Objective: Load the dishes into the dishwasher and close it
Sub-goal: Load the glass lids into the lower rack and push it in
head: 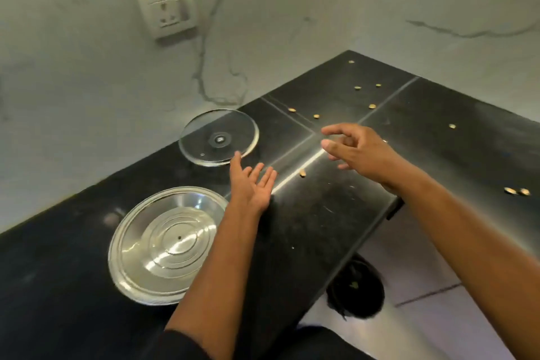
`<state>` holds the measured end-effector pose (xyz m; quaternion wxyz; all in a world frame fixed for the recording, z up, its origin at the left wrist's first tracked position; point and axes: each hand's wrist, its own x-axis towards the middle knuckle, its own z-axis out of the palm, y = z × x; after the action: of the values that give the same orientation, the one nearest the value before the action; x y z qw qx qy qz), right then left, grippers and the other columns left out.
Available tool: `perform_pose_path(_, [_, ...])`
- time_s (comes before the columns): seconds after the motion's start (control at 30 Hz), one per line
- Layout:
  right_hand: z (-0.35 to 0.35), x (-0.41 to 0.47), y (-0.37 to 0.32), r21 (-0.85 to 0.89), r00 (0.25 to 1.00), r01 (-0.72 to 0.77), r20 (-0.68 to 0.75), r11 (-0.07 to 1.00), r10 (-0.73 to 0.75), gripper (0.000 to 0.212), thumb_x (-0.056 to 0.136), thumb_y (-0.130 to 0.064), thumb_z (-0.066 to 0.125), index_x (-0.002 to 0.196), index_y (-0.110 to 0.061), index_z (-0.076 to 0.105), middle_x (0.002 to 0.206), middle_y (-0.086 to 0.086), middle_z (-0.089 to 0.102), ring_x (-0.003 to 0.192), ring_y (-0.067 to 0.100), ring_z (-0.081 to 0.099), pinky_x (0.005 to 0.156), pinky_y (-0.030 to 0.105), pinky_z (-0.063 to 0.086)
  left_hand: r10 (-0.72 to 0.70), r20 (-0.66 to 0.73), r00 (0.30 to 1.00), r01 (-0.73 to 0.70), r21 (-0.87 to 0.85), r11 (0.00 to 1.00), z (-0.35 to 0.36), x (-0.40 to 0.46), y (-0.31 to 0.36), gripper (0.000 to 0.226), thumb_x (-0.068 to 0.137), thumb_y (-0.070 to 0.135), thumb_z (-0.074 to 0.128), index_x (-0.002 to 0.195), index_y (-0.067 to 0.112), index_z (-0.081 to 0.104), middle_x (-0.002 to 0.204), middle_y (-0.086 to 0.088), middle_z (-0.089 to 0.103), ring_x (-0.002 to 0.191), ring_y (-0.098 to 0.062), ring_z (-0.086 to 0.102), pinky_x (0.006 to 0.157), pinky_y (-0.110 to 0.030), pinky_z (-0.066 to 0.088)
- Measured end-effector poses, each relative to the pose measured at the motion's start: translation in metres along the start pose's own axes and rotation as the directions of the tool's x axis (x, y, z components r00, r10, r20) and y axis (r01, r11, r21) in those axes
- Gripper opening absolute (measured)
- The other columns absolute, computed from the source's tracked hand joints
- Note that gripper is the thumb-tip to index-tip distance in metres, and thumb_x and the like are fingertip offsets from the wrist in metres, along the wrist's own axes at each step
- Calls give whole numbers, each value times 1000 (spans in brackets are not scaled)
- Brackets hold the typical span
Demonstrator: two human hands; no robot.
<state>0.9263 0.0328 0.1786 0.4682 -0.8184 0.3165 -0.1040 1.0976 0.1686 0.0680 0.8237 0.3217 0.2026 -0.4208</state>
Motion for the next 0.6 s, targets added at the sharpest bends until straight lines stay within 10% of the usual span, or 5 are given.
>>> perform_pose_path(0.3, [26, 40, 18, 27, 994, -12, 106, 1000, 9, 32, 98, -35, 68, 130, -32, 63, 111, 11, 72, 101, 20, 74, 90, 47, 62, 110, -222, 969, -142, -131, 981, -5, 88, 50, 53, 104, 30, 58, 145, -1, 46, 139, -17, 57, 130, -32, 57, 114, -43, 45])
perform_pose_path(0.4, [18, 44, 27, 43, 996, -34, 84, 998, 31, 29, 99, -34, 68, 127, -32, 64, 105, 12, 74, 98, 21, 75, 86, 43, 62, 220, -285, 933, -265, -128, 956, -3, 101, 56, 9, 106, 5, 46, 109, 2, 54, 93, -14, 53, 81, -26, 57, 85, -35, 52])
perform_pose_path(0.6, [-3, 37, 42, 63, 997, -74, 31, 995, 72, 30, 100, -29, 68, 129, -24, 64, 106, 23, 73, 98, 25, 75, 86, 47, 61, 283, -309, 908, -323, -86, 942, 5, 99, 52, 25, 99, -16, 43, 98, 8, 50, 71, -13, 43, 44, -18, 51, 46, -30, 47])
